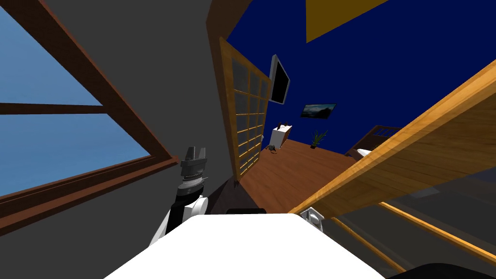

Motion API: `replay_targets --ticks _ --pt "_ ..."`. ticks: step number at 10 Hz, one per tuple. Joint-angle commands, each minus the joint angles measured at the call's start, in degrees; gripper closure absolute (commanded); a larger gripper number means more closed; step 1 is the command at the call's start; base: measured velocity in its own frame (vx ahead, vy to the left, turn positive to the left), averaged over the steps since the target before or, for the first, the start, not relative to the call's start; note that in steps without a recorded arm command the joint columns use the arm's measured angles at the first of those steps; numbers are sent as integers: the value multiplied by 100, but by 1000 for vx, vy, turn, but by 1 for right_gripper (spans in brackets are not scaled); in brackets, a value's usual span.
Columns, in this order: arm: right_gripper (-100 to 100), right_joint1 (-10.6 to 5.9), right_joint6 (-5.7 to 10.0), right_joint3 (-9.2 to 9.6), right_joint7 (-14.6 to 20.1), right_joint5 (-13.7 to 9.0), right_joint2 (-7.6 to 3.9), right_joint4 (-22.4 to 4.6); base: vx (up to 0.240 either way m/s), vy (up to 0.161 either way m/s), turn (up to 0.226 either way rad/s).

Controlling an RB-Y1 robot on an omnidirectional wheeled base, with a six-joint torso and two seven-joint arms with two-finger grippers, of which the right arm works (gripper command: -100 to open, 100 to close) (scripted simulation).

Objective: Push the door open

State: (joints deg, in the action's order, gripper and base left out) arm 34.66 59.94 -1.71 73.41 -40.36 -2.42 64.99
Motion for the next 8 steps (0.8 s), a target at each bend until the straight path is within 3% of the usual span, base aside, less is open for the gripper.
replay_targets --ticks 1,8 --pt "100 -21 19 -122 -38 -78 -37 44 172 -122 -48" --pt "100 -80 16 -544 -167 -422 19 15 173 -119 -51"
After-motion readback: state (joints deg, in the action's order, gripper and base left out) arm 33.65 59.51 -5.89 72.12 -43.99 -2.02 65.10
